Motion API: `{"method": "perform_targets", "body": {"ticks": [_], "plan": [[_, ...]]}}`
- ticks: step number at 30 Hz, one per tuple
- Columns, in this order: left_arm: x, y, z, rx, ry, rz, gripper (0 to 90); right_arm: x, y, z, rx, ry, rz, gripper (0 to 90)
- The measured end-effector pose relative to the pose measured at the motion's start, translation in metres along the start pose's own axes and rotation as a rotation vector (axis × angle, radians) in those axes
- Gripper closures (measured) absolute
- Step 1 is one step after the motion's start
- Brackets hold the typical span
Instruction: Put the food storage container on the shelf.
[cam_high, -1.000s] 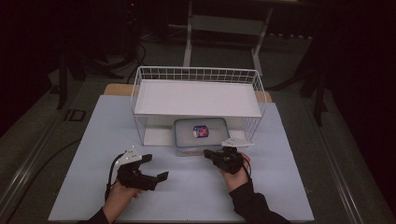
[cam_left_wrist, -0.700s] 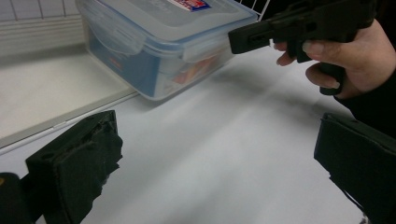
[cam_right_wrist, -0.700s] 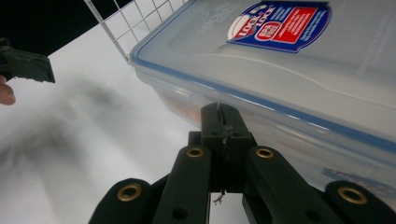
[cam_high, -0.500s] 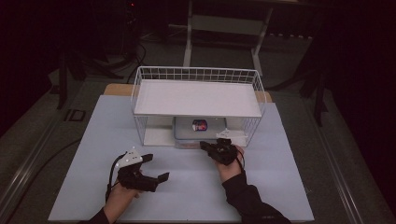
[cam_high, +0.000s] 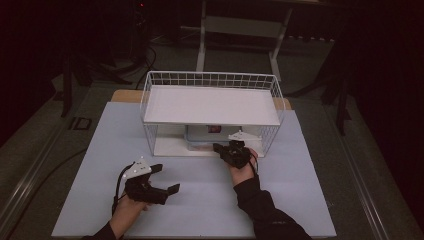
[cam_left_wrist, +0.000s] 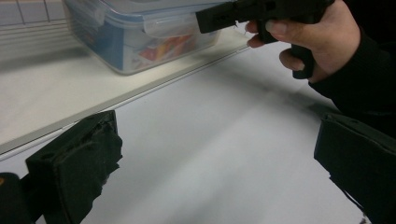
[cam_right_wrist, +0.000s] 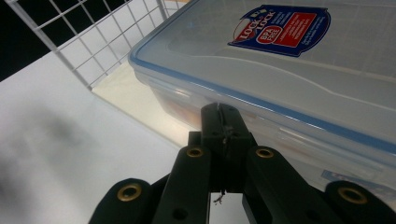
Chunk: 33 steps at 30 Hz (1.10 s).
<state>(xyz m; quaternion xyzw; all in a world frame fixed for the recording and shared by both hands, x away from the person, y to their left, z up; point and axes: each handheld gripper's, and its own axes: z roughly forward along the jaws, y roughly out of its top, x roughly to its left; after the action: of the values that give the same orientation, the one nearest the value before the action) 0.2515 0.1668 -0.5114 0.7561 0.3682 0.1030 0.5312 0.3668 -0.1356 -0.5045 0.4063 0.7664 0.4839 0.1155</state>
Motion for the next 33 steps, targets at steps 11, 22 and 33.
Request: {"method": "perform_targets", "body": {"ticks": [11,22,33], "plan": [[0.0,-0.001,0.001,0.008,-0.002,0.001,0.5,-0.002,0.007,0.01,-0.008,-0.021,-0.007,90.0],[-0.002,0.0,0.001,0.008,-0.009,0.011,0.5,0.007,-0.001,-0.002,-0.025,0.036,0.032,66.8],[-0.004,0.0,0.0,0.004,-0.012,0.016,0.5,0.017,-0.007,-0.029,-0.054,0.132,0.002,19.4]]}}
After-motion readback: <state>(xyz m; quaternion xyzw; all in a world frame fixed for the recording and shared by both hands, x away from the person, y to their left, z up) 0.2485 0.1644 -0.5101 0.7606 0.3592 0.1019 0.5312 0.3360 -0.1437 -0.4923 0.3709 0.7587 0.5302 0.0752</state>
